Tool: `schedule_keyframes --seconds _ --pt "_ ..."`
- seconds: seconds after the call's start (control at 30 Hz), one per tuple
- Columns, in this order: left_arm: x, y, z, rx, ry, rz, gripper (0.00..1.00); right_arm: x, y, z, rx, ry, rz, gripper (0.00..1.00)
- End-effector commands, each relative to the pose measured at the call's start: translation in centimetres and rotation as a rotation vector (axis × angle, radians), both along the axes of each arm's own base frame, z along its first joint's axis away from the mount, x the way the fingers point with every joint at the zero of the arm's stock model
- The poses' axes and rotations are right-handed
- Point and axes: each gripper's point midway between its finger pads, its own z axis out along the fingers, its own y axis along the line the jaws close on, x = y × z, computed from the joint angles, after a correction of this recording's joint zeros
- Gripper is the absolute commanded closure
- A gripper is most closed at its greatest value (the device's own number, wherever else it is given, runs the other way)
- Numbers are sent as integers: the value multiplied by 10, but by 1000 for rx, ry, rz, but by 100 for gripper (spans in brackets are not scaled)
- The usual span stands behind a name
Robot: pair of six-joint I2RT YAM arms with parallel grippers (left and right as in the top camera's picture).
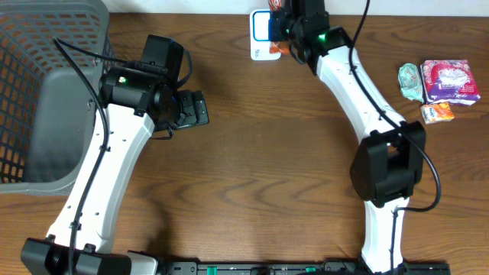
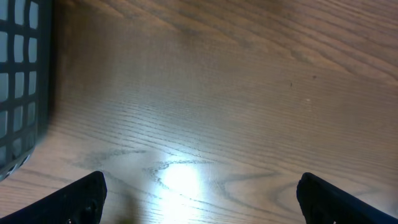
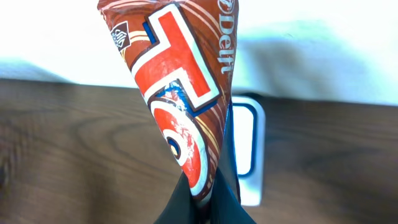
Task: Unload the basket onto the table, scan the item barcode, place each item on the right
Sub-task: 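Carry the red-brown bar right and release it onto the item pile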
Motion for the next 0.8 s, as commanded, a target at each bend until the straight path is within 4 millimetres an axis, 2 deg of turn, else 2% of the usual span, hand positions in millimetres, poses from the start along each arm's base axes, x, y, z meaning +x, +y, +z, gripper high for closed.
schedule_keyframes --seconds 0.0,0.07,0.13,0.2,0.23,0.3,0.37,0.5,0.53,0.57,0.63,0.7,0.77 --pt "-1 2 -4 15 11 -7 2 6 13 -44 -13 45 2 99" --pt "-1 2 -4 15 11 -7 2 8 9 -50 -22 51 -13 99" --pt "-1 2 -4 15 12 -7 2 12 -7 -47 -44 44 -60 99" --pt "-1 2 -4 15 11 -7 2 15 -38 -38 -96 37 -157 99" --pt "-1 2 -4 15 11 -7 2 14 -69 -29 -158 35 -255 99" --pt "-1 2 -4 15 11 -7 2 10 -115 -20 -286 36 -356 99" --pt "-1 2 -4 15 11 -7 2 3 -154 -16 -454 61 -360 99" --pt "-1 2 -4 15 11 -7 2 -20 -229 -37 -747 229 -298 99" --pt "-1 2 -4 15 11 -7 2 -27 -247 -44 -781 279 -288 99" --pt "-1 2 -4 15 12 -7 2 -37 -273 -52 -813 345 -285 99" --pt "-1 2 -4 15 11 -7 2 -46 -304 -57 -815 399 -318 99" --pt "-1 2 -4 15 11 -7 2 -51 -332 -58 -802 424 -363 99" --pt "-1 2 -4 15 11 -7 2 -55 -350 -62 -753 439 -370 99"
